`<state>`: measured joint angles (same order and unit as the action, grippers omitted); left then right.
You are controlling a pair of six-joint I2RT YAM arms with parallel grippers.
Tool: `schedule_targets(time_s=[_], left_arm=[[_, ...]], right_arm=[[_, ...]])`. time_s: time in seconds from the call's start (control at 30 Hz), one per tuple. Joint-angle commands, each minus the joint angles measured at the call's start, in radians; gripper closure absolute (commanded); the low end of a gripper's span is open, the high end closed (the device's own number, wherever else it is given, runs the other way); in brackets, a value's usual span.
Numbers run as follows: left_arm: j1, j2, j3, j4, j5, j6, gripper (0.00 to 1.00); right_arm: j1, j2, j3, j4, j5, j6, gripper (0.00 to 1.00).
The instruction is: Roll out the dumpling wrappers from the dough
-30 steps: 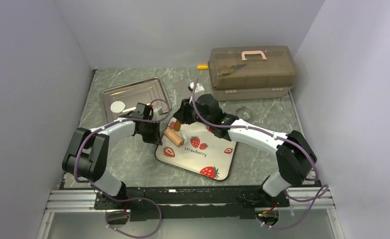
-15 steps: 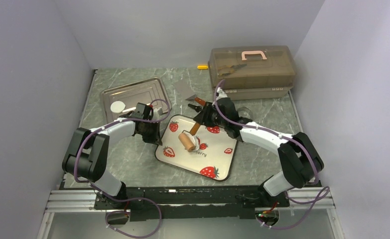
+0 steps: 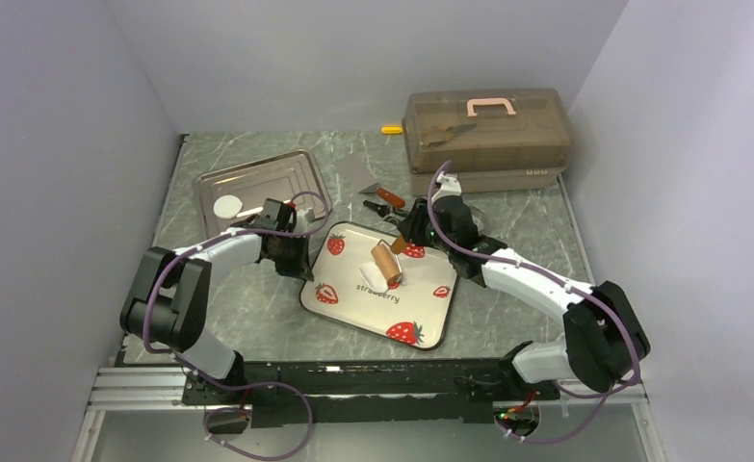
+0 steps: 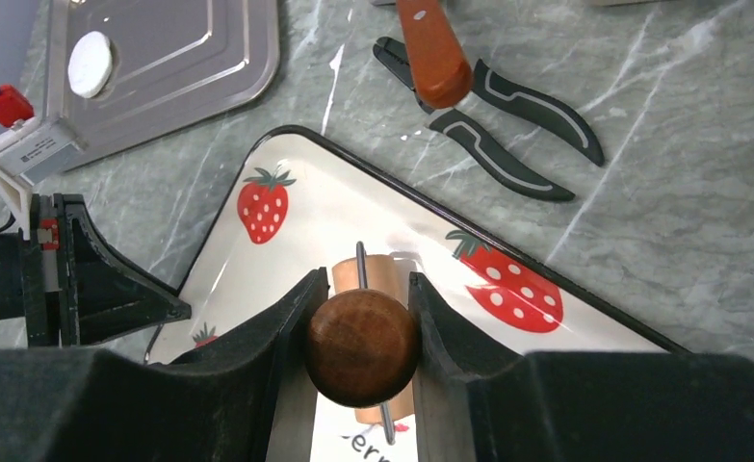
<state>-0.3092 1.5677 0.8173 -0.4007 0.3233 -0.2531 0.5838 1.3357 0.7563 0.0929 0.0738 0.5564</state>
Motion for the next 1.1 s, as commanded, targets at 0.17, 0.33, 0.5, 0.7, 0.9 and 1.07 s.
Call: schedule_targets(time_s=[0.17, 0.33, 0.5, 0.7, 0.9, 1.07], left_arm=[[-0.002, -0.021, -0.016, 0.009, -0.105, 0.017, 1.00], [-0.002, -0.017, -0.017, 0.010, -0.102, 0.014, 1.00], [-0.002, -0.017, -0.014, 0.008, -0.105, 0.015, 1.00], [-0.002, -0.015, -0.016, 0.007, -0.104, 0.015, 1.00], [-0.002, -0.019, -0.017, 0.008, -0.102, 0.016, 1.00], [-0.002, -0.014, -0.014, 0.007, -0.103, 0.014, 1.00]], right_arm=[[0.067, 0.037, 0.058, -0.133, 0.101, -0.132, 1.00], [0.157, -0.044, 0.203, -0.137, 0.149, -0.414, 1.00], [0.235, -0.057, 0.209, -0.009, 0.044, -0.405, 1.00], [0.273, 0.038, 0.198, 0.012, 0.070, -0.369, 1.00], [0.267, 0.062, 0.117, -0.046, 0.169, -0.389, 1.00], [0.265, 0.071, 0.078, -0.113, 0.251, -0.395, 1.00]])
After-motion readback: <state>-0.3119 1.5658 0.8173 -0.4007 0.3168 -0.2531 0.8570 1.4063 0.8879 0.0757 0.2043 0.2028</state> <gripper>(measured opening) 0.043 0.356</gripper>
